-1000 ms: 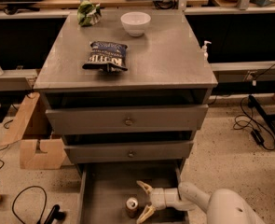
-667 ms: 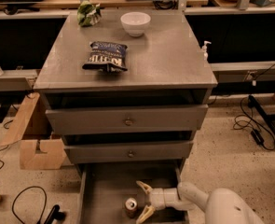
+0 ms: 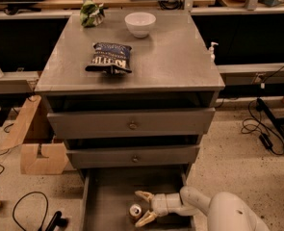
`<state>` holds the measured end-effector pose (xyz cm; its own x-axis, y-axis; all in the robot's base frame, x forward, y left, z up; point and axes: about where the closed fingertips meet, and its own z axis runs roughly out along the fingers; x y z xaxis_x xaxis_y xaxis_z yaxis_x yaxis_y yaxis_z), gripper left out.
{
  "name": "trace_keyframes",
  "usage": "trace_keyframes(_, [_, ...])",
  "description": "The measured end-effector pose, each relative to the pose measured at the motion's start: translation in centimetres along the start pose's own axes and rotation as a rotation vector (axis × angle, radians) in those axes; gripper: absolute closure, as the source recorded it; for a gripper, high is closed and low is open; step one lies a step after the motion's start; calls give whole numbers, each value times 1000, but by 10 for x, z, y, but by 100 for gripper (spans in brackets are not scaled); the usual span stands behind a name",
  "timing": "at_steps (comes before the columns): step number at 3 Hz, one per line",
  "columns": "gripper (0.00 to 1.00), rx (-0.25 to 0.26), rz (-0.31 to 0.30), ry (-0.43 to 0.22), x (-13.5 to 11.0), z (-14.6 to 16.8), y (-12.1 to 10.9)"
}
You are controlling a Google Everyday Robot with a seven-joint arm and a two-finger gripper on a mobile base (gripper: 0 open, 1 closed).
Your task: Pick orange can from bottom drawer and place on counter
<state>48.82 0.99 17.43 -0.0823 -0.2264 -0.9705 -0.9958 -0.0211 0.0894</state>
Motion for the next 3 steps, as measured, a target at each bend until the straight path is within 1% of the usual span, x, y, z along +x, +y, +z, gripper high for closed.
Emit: trace_keyframes(3, [88, -10, 4, -6, 0, 7, 4])
